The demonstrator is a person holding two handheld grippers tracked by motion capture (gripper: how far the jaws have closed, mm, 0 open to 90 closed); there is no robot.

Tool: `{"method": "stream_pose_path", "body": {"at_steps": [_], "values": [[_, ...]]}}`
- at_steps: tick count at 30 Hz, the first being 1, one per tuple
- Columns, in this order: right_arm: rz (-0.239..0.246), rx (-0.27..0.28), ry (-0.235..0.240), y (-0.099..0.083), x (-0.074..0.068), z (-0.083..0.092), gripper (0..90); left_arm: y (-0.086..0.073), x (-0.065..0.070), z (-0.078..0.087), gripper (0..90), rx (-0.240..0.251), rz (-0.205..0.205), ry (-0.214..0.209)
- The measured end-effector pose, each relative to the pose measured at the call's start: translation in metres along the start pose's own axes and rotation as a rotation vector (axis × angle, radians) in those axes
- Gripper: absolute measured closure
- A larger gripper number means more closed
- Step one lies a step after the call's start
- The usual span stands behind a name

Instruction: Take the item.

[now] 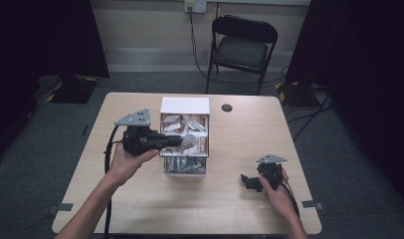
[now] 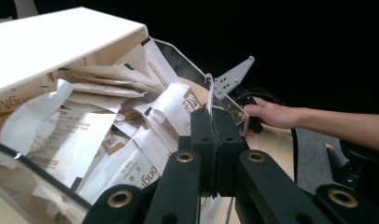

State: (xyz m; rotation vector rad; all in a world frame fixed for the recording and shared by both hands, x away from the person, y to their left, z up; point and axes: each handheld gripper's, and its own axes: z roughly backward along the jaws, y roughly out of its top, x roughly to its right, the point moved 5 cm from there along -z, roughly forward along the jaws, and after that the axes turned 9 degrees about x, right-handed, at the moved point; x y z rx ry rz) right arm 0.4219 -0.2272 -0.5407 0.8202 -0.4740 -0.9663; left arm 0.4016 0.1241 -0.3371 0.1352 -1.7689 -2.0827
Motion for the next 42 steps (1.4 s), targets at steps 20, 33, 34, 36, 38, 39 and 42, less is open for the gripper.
{"method": "stream_pose_path", "body": {"at_steps": [20,33,34,36,38,39,42], "values": [[-0.001,0.000,0.000,0.000,0.000,0.000,0.0,0.013,0.009,0.017,89.2,0.049,-0.025,0.004],[-0.001,0.000,0.000,0.000,0.000,0.000,0.0,0.022,0.014,0.030,89.2,0.074,-0.041,0.016],[0.000,0.000,0.000,0.000,0.000,0.000,0.0,0.022,0.015,0.032,89.2,0.072,-0.043,0.014],[-0.001,0.000,0.000,0.000,0.000,0.000,0.0,0.024,0.015,0.035,89.2,0.083,-0.042,0.015],[-0.001,0.000,0.000,0.000,0.000,0.000,0.0,0.025,0.015,0.038,89.2,0.090,-0.042,0.020],[-0.001,0.000,0.000,0.000,0.000,0.000,0.0,0.026,0.014,0.040,89.2,0.091,-0.043,0.021],[-0.001,0.000,0.000,0.000,0.000,0.000,0.0,0.027,0.014,0.045,89.2,0.098,-0.045,0.024]]}}
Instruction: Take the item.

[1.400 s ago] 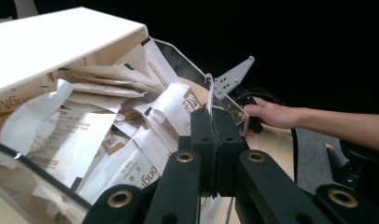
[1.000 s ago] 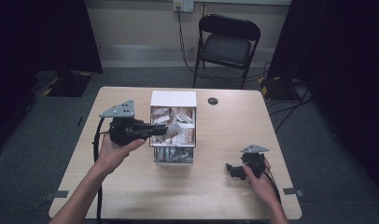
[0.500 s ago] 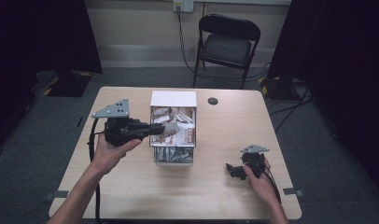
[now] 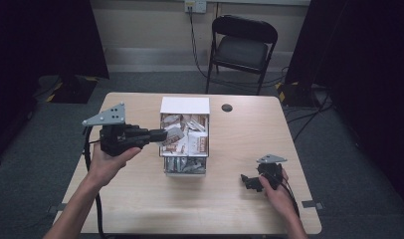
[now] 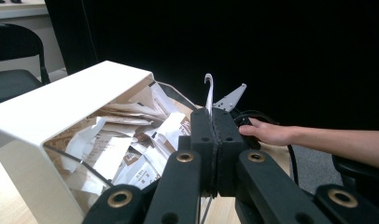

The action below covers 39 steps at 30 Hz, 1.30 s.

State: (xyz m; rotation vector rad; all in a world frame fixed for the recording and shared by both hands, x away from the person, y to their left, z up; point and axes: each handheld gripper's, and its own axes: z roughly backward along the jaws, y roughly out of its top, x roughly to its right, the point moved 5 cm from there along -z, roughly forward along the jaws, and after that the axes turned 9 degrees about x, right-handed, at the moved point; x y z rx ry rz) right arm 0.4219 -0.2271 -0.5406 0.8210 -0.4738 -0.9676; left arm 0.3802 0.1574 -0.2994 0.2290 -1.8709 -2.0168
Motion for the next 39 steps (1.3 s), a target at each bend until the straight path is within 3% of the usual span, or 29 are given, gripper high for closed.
{"method": "stream_pose_path", "body": {"at_steps": [16,19,26,39], "values": [[0.000,0.000,0.000,0.000,0.000,0.000,0.0,0.002,-0.004,0.023,89.2,0.029,-0.002,0.048],[0.000,0.000,0.000,0.000,0.000,0.000,0.0,-0.002,-0.005,0.029,89.2,-0.009,-0.025,0.083],[-0.001,0.000,-0.001,0.000,0.000,0.000,0.0,0.000,-0.010,0.046,89.2,-0.004,-0.027,0.110],[-0.001,0.000,-0.001,0.000,0.000,0.000,0.0,-0.016,-0.026,0.067,89.1,-0.026,0.008,0.186]]}}
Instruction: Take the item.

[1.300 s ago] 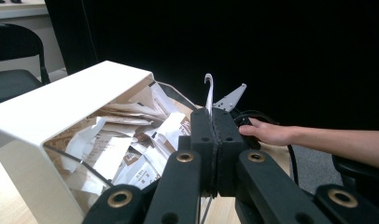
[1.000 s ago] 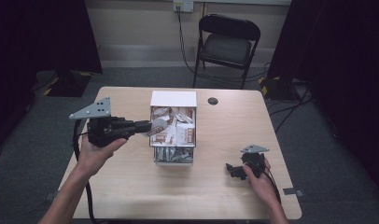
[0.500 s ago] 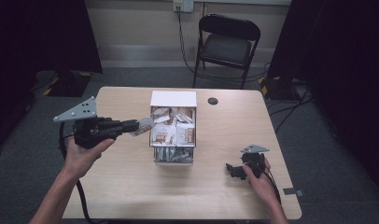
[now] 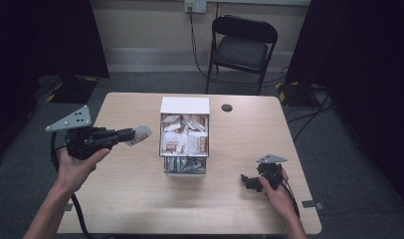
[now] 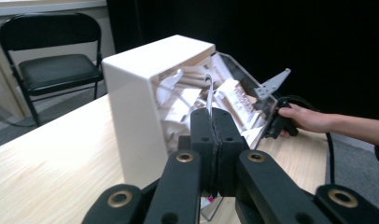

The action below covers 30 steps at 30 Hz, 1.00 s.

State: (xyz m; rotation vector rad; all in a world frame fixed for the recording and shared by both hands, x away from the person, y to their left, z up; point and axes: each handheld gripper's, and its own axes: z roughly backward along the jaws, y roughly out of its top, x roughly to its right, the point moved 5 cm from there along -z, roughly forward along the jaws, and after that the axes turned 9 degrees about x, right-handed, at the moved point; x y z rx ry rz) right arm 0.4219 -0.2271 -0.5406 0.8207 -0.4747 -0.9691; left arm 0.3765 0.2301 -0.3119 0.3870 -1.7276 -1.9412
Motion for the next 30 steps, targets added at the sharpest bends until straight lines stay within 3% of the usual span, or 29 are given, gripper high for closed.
{"method": "stream_pose_path", "body": {"at_steps": [7,9,11,16,18,23,30], "values": [[0.000,0.000,0.000,0.000,0.000,0.000,0.0,-0.012,-0.010,0.007,89.2,-0.009,0.021,0.027],[0.000,0.000,0.000,0.000,0.000,0.000,0.0,-0.014,-0.014,0.009,89.2,-0.020,0.016,0.056],[0.000,0.000,0.000,0.000,0.000,0.000,0.0,-0.017,-0.015,0.009,89.2,-0.014,0.032,0.047],[0.000,0.000,0.000,0.000,0.000,0.000,0.0,-0.030,-0.020,0.008,89.2,-0.058,0.023,0.068],[0.000,0.000,0.000,0.000,0.000,0.000,0.0,-0.035,-0.024,0.007,89.2,-0.078,0.016,0.087],[0.000,0.000,0.000,0.000,0.000,0.000,0.0,-0.049,-0.033,0.001,89.2,-0.102,0.044,0.098],[0.000,0.000,0.000,0.000,0.000,0.000,0.0,-0.072,-0.035,-0.015,89.2,-0.152,0.052,0.076]]}}
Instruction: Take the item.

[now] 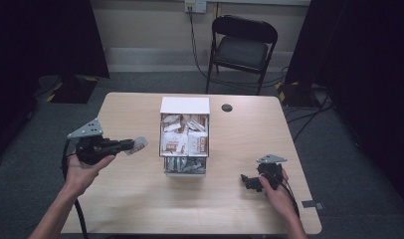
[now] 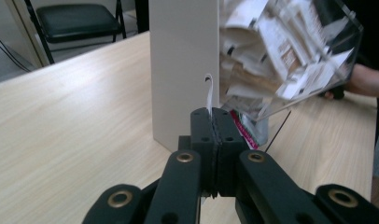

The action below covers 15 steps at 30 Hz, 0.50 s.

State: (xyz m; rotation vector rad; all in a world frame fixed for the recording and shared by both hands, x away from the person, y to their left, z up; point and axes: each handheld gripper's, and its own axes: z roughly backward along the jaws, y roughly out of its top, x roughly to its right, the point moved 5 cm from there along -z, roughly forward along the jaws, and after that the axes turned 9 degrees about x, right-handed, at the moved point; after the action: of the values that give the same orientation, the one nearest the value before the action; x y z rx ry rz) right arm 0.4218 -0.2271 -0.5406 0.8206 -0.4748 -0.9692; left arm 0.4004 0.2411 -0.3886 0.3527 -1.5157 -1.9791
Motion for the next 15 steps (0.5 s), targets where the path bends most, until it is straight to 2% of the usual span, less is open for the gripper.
{"method": "stream_pose_path", "body": {"at_steps": [4,6,12,15], "values": [[0.000,0.000,0.000,0.000,0.000,0.000,0.0,-0.007,0.000,-0.008,89.2,-0.017,-0.004,0.003],[0.000,0.000,0.000,0.000,0.000,0.000,0.0,-0.009,0.000,-0.011,89.2,-0.006,-0.008,0.014],[0.000,0.000,0.000,0.000,0.000,0.000,0.0,-0.025,-0.003,-0.024,89.2,-0.042,0.009,0.027],[0.000,0.000,0.000,0.000,0.000,0.000,0.0,-0.032,-0.005,-0.030,89.1,-0.062,0.029,0.016]]}}
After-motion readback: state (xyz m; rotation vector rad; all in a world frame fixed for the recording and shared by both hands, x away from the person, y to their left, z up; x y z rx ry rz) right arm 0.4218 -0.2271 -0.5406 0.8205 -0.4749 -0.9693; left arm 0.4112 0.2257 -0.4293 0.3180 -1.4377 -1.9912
